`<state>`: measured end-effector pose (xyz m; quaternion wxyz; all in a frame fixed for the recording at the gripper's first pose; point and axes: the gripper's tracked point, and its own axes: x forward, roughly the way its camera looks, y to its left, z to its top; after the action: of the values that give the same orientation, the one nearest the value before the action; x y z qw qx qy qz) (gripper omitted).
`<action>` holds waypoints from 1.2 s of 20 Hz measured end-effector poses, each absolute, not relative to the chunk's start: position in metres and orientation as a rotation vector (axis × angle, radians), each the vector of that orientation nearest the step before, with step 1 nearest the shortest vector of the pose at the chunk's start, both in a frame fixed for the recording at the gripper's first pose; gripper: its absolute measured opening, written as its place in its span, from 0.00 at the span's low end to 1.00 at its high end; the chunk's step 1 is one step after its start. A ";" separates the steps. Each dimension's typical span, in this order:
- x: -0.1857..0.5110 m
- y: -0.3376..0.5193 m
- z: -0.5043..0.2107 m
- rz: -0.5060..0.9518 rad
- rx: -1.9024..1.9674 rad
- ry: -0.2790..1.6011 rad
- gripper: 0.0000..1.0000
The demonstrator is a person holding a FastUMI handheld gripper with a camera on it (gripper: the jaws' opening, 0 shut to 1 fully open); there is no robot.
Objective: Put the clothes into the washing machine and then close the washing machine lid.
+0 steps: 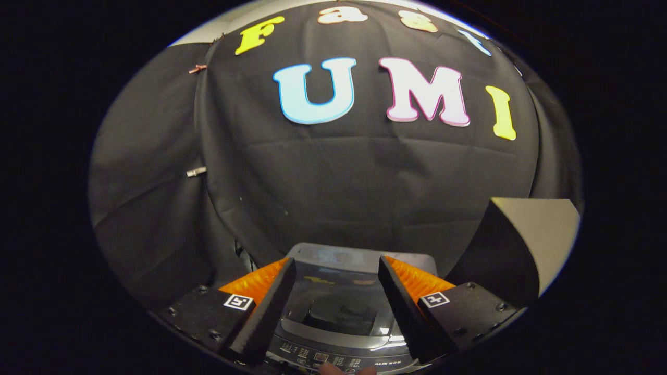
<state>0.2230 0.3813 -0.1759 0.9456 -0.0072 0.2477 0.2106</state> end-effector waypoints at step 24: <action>0.101 0.174 -0.007 0.247 0.071 0.092 1.00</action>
<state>0.1005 0.1736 -0.0070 0.9907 0.0355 0.0458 0.1232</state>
